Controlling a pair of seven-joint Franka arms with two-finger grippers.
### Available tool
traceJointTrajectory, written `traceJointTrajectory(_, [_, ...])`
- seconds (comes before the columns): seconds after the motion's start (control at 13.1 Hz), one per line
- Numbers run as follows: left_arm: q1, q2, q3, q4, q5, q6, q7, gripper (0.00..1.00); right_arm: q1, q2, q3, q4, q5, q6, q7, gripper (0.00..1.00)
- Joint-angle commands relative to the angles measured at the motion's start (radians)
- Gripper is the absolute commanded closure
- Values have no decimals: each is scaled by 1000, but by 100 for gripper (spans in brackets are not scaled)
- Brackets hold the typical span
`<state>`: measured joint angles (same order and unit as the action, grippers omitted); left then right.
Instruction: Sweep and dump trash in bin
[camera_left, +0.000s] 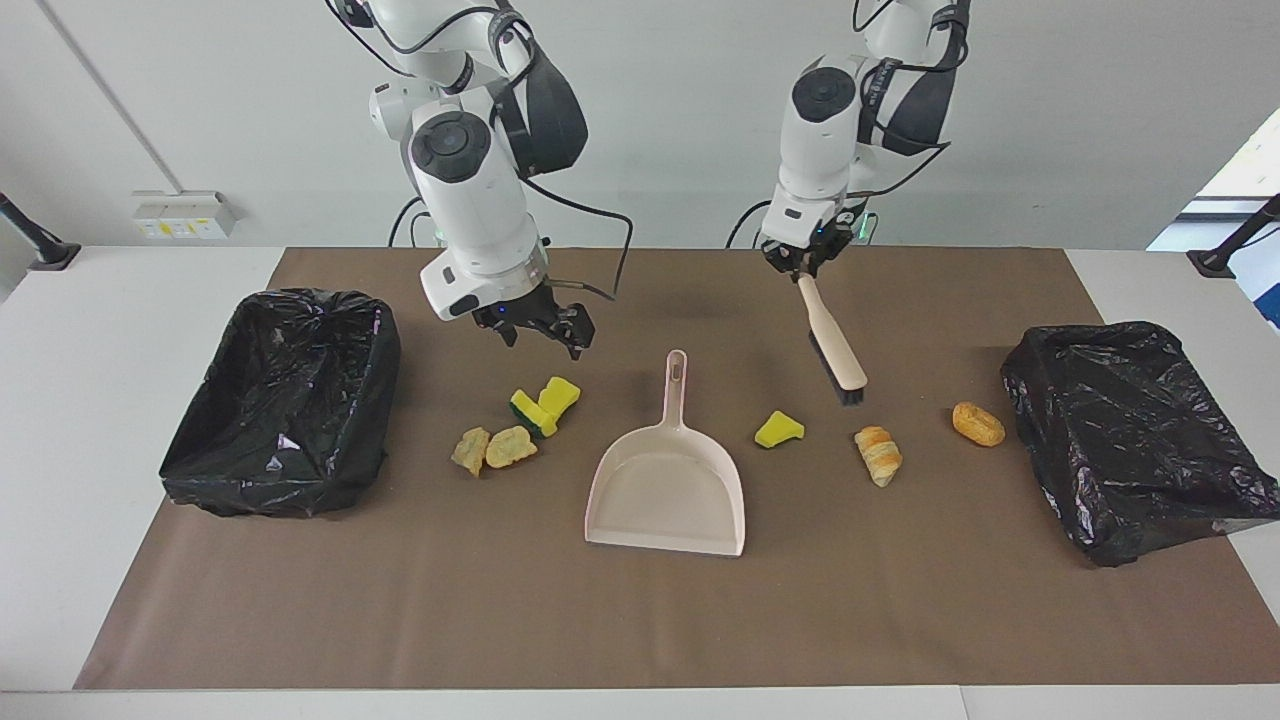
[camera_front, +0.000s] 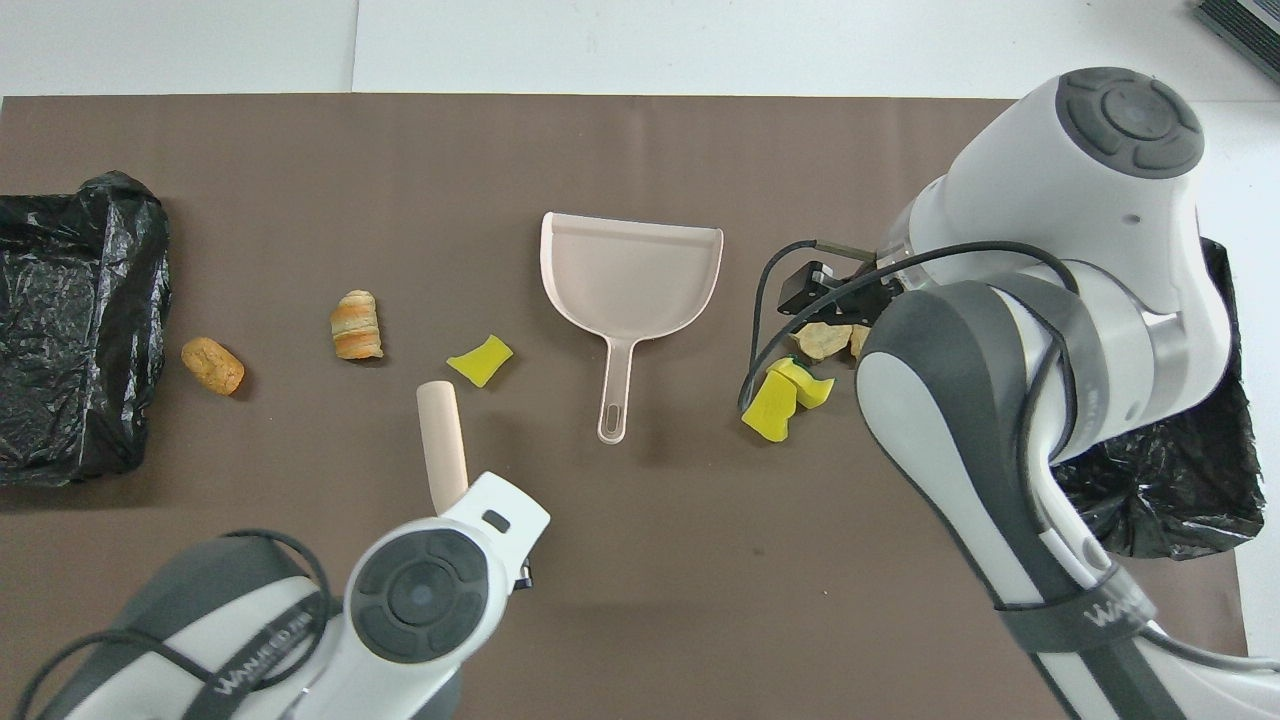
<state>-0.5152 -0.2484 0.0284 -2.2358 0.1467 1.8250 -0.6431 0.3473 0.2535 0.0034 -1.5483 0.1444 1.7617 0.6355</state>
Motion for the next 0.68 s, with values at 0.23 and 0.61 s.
traceJointTrajectory(0.23, [346,84,-18,44,97,86,298,100,114,113,0,25,20,96,130,0])
traceJointTrajectory(0.61, [518,199,-19,51,231,201,431,100,243,213,0,10,-31,244,113,0])
